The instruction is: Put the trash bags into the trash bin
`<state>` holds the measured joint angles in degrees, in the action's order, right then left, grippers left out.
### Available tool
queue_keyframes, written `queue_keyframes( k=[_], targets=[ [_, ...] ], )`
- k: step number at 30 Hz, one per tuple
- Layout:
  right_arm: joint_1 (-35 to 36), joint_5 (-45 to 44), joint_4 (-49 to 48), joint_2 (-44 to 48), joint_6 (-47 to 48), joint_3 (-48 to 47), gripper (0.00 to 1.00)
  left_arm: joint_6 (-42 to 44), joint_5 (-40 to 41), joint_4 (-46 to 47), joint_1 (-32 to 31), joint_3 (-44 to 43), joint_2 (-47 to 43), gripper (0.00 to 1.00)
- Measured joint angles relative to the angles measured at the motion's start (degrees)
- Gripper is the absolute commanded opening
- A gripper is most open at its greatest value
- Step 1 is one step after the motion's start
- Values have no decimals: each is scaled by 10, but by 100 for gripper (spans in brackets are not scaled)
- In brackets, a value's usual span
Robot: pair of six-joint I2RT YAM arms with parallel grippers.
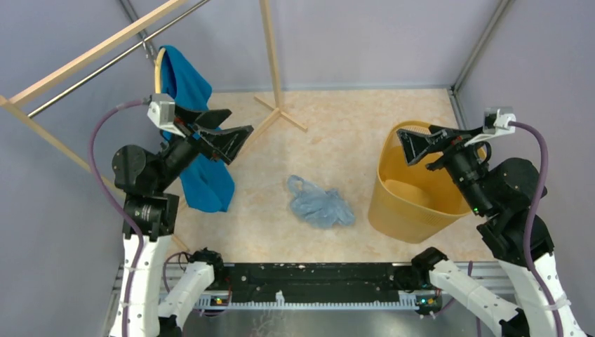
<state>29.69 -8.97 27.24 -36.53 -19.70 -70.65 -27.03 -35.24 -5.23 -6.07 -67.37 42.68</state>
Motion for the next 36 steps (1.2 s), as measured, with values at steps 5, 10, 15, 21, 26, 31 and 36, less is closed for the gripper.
queue_keyframes(
  k=[5,10,15,21,26,31,36],
  targets=[
    [0,-2,6,-4,1,2,99,-46,-72,39,0,16,43,98],
    [0,16,5,-19,-1,2,99,-63,-95,52,-35,34,78,98],
    [0,34,-1,-26,-5,9,99,-41,-40,46,-186,43,111,98],
    [0,43,-9,-25,-11,17,99,-1,52,24,-333,52,162,98],
    [0,42,-8,-24,-12,17,99,40,170,-9,-433,69,210,98],
    [0,38,-6,-19,-14,20,99,71,290,-38,-508,83,271,98],
    [0,32,0,-19,-15,20,99,81,356,-63,-549,84,345,99]
  ],
)
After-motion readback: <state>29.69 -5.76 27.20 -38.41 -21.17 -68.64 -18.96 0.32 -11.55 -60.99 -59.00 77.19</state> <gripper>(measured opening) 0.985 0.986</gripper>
